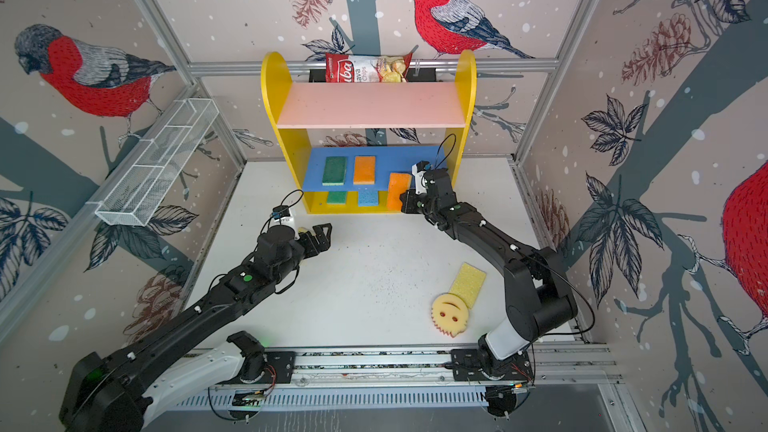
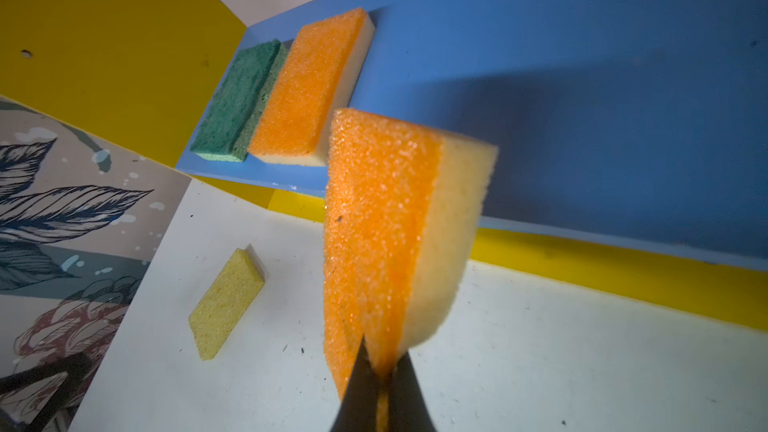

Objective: Place and organize the cleaning sponges onto the shelf
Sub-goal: 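Grasp the orange sponge with the right gripper while the left gripper releases it, then carry the orange sponge onto the blue shelf with the right gripper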

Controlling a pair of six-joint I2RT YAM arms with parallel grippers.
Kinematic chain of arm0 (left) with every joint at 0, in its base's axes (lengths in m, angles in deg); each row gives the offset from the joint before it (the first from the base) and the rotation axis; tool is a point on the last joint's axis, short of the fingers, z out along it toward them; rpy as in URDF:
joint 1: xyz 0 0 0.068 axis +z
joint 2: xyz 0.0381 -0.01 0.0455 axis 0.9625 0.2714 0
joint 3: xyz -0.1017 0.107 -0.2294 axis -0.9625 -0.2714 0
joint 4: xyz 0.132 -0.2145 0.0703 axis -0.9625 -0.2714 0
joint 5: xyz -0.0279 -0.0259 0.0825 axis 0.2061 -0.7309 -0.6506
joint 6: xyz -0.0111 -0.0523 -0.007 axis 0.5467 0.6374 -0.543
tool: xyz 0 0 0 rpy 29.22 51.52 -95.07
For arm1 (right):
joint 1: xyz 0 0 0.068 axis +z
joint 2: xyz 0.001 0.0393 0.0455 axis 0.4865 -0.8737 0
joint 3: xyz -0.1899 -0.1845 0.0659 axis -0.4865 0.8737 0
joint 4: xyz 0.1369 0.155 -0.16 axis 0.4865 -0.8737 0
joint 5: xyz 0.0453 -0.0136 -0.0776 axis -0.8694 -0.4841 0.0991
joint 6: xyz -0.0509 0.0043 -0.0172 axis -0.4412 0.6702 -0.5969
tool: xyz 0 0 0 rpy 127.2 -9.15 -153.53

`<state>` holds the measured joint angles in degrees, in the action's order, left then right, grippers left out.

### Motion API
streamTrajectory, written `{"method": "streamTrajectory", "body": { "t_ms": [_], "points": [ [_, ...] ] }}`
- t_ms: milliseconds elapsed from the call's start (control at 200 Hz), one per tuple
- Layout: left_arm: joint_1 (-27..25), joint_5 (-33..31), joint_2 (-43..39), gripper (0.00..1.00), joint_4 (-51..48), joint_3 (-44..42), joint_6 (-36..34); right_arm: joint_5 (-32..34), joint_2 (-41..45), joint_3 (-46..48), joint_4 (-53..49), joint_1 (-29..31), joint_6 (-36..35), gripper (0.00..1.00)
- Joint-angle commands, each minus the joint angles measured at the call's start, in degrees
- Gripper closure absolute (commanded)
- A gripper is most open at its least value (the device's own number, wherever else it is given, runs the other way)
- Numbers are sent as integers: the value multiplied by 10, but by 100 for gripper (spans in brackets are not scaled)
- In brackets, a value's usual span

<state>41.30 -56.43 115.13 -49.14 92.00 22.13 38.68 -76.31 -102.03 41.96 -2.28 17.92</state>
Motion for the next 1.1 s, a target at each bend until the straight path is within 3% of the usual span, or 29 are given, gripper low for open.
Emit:
{"method": "streamTrajectory", "body": {
  "t_ms": [0, 225, 775, 1096],
  "points": [
    [1, -1, 1, 2, 9, -2, 4, 29, -13, -20, -10, 2, -16, 100],
    [2, -5, -13, 2, 6, -4, 4, 64, -32, -54, 3, 2, -32, 100],
    [2, -11, -25, 2, -6, -5, 11, 51, -94, -112, 31, -8, -52, 100],
    [3, -11, -29, 2, -5, -9, 20, 51, -115, -115, 50, -22, -57, 92]
  ]
}}
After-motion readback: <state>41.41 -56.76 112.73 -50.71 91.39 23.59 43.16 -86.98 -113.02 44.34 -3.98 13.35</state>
